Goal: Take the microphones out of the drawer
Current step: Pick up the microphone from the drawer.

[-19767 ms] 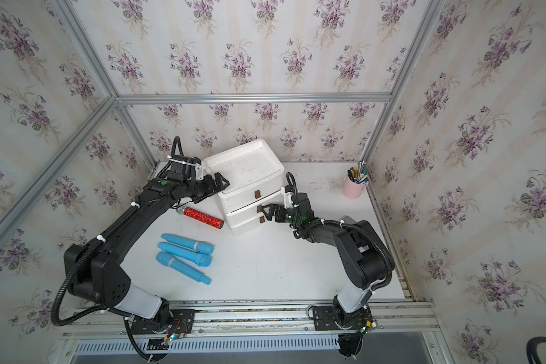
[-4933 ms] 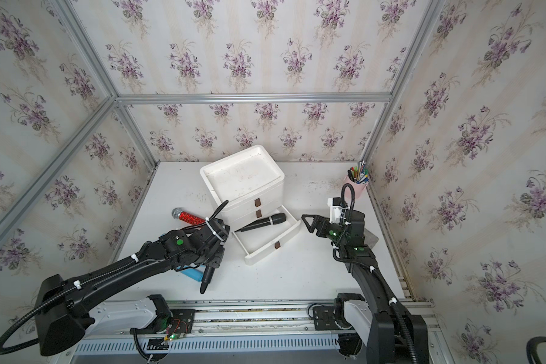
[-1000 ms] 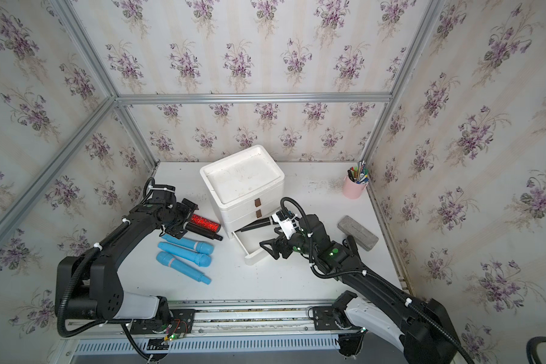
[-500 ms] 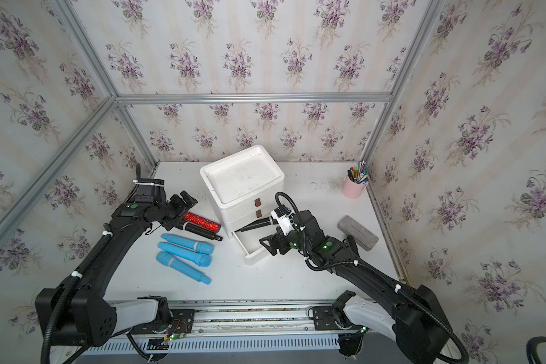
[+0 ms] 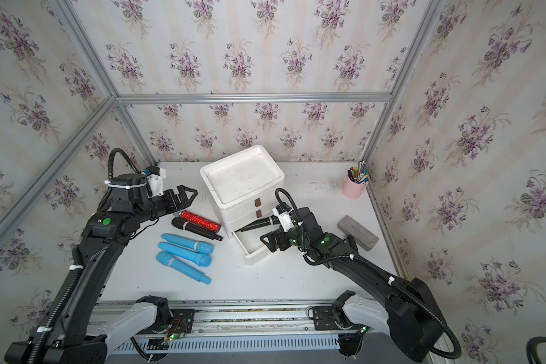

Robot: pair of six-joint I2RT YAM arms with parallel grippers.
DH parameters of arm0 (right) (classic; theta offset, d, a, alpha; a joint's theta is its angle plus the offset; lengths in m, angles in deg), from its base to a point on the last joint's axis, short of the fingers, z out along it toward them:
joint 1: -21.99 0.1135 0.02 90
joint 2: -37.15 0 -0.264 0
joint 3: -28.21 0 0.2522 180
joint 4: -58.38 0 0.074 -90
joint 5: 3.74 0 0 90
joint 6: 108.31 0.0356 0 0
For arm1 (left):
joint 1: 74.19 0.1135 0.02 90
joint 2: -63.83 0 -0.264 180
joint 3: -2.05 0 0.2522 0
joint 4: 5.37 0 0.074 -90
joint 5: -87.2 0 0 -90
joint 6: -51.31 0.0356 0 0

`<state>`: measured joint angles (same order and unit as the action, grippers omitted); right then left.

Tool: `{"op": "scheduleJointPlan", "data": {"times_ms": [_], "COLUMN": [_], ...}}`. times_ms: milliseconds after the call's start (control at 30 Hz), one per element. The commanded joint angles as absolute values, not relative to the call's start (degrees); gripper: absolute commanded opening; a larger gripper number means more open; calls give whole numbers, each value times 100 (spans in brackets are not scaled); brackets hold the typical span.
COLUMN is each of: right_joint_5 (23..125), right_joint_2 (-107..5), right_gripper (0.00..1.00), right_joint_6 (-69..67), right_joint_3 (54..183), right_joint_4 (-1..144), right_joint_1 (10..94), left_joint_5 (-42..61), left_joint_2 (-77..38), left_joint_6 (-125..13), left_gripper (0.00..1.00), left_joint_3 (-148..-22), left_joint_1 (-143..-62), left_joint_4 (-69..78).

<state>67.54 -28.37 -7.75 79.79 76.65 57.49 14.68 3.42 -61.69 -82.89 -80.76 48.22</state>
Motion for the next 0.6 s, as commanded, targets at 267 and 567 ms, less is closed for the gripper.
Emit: {"op": "scheduleJointPlan", "data": {"times_ms": [267, 567], "right_joint_5": [6662, 6588], "right_joint_2": [-2777, -2477], "right_gripper": [100, 100], "right_joint_6": [-805, -648], "right_joint_3": [7947, 7665], "right_joint_4": [7885, 7926], "right_joint_1": [4922, 4135], "left_joint_5": [1499, 889], "left_joint_2": [-134, -700], "left_joint_6": [-4772, -4129], "left_gripper": [99, 99], "left_joint_3": [-8991, -9407], "left_joint_1": [-9717, -10786], "left_joint_4": [4909, 4926]}}
